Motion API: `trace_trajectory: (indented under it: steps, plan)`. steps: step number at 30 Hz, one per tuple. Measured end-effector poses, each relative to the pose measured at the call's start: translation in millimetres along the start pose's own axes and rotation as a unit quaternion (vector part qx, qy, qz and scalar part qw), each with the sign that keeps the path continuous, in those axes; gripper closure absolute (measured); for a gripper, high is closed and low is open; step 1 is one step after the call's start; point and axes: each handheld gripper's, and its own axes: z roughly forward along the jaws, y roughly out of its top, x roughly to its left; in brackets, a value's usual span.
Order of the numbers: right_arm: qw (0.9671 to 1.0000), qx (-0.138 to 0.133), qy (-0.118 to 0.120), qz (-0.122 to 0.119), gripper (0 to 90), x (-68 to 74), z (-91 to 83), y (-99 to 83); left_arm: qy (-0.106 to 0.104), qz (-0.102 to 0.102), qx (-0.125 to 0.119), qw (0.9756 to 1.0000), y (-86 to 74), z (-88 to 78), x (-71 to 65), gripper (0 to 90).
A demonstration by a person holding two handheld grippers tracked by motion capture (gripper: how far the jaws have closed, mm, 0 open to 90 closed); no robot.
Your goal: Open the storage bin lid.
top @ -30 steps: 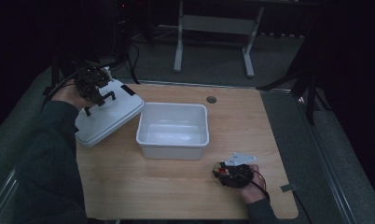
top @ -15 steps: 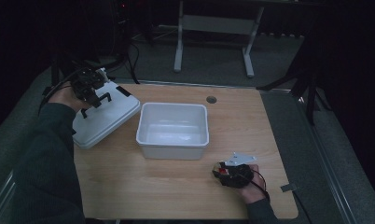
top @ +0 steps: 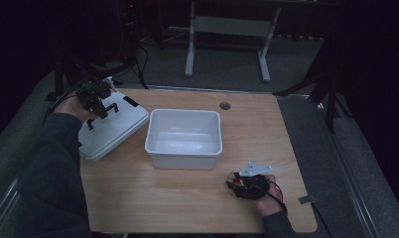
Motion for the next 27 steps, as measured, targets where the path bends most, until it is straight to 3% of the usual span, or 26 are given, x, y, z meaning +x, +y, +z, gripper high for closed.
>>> trace_trajectory:
  steps: [12,27]
  plan:
    - [1.0000,0.000,0.000,0.000,51.4,0.0,0.0,0.1,-0.019,0.003,0.009,0.9998,-0.9,22.2,-6.8,84.4]
    - [1.0000,0.001,0.000,-0.002,51.3,0.0,0.0,0.1,-0.035,-0.007,0.013,0.9993,-5.3,44.7,-10.8,84.3]
